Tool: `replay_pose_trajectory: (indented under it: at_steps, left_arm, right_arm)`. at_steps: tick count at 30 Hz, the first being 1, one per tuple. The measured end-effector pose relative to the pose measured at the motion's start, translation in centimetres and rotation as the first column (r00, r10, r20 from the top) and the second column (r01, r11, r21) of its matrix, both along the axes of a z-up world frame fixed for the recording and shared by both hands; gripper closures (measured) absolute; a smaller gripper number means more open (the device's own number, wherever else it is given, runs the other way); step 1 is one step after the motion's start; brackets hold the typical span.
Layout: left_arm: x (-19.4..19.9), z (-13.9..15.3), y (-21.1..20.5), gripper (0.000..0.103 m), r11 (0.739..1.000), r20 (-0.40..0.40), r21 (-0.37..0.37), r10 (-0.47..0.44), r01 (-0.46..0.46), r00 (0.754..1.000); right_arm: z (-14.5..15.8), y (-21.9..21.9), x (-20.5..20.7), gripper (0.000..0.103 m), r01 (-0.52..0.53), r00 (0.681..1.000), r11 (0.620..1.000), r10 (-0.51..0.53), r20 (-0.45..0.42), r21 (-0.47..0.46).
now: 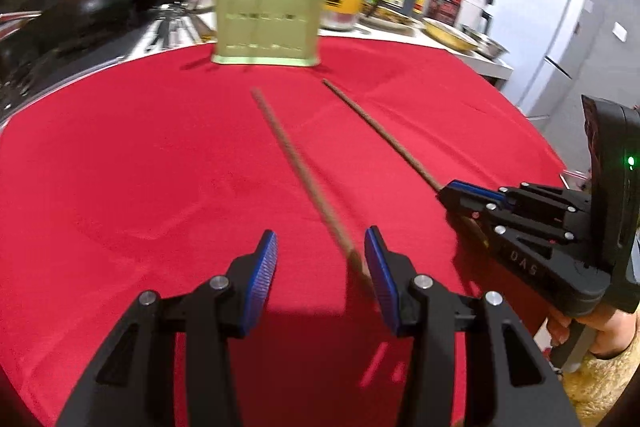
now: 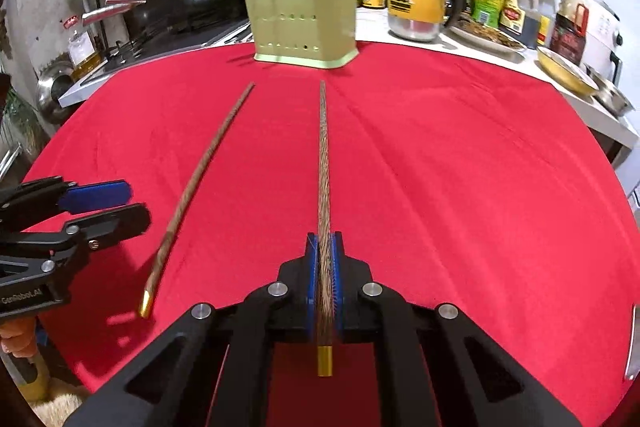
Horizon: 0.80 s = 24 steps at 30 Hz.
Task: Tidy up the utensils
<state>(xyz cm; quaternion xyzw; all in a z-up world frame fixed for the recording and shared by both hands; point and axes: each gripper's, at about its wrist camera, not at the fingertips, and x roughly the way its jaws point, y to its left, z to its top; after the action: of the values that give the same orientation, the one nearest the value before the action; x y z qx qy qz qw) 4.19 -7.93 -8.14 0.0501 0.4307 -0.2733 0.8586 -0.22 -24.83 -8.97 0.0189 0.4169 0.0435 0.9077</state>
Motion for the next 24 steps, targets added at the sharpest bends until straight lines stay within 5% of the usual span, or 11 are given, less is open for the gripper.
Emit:
replay_pose_trajectory:
  at_steps: [4,8,15,24]
  left_arm:
    - [0.2,-0.7,-2.2,0.064,0.998,-0.001,0.046,-0.033,0.033,0.999]
    - [0.5,-1.3,-3.2,0.090,0.994,0.009,0.105,-0.034,0.033,0.999]
    - [1.0,-1.5,-1.3,0.095,0.971,0.070,0.237,0.005,-0.022,0.997]
    - [0.4,-1.3,3.0,0.095,0.985,0.050,0.164,0.047,-0.055,0.998]
  right_arm:
    - [0.0,-0.6,-0.7,0.096,0.004,1.000,1.000,-0.004,0.007,0.003]
    - [-0.1,-0.9,-1.2,0.096,-0.007,1.000,0.999,0.006,0.016,0.039]
    - [-0.2,-1.0,-2.1,0.091,-0.051,0.998,0.995,0.048,0.029,0.088]
    - [-0.2,-0.2,-4.2,0.082,-0.091,0.994,0.995,0.089,0.057,0.041]
